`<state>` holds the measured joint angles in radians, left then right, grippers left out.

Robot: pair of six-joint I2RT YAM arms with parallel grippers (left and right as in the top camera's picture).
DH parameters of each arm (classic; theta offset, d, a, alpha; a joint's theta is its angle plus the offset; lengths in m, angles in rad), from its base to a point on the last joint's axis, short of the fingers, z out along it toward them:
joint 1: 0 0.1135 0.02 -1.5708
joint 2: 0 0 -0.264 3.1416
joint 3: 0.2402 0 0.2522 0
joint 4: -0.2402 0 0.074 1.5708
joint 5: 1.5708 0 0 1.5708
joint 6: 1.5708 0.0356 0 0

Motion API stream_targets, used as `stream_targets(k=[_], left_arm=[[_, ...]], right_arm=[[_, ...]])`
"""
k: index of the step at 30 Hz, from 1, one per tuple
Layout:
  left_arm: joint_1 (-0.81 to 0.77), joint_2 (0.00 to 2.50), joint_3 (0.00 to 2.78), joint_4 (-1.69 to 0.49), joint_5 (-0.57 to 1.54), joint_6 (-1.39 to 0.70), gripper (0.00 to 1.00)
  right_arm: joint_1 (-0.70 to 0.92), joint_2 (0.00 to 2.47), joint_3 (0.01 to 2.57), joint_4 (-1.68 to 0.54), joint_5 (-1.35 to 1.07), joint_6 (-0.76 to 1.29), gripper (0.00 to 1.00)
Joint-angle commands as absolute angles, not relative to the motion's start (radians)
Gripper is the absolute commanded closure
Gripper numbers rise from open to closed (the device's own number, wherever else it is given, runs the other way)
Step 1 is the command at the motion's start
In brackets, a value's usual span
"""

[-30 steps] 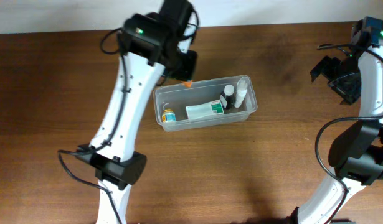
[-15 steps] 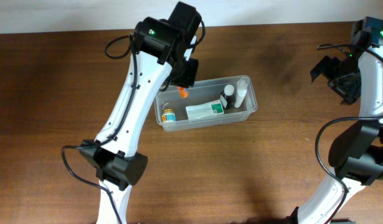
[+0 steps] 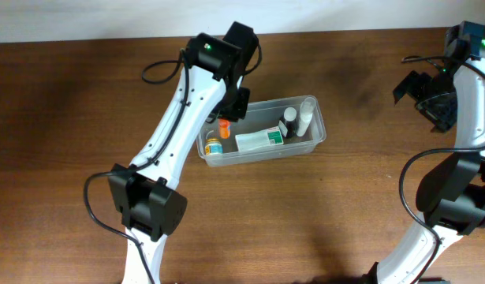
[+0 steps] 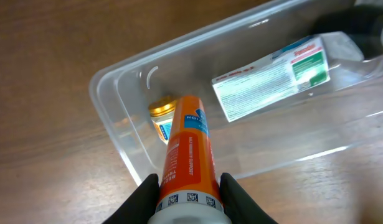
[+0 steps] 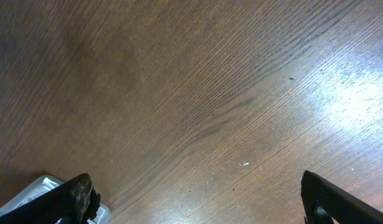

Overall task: Pack container
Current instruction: 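Lower the tube into the container beside the jar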

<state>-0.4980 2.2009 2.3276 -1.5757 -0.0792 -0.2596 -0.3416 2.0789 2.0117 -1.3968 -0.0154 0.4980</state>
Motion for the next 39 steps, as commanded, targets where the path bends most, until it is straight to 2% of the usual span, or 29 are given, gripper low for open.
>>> stream_targets(k=[1,14,39], left_arm=[[-0.495,2.192,2.28,-1.555,-0.082,-0.277,0.7],[-0.495,2.194,2.186,-1.454,-0.019,-0.276,0.7],[-0.495,2.194,2.14,-1.432,-0.019,-0.277,0.7]], right_arm=[[-0.341,2.067,2.012,-1.394,-0.003,0.506,0.02],[-0.341,2.067,2.012,-1.394,-0.003,0.506,0.02],[-0.341,2.067,2.012,-1.394,-0.003,0.507,0.02]])
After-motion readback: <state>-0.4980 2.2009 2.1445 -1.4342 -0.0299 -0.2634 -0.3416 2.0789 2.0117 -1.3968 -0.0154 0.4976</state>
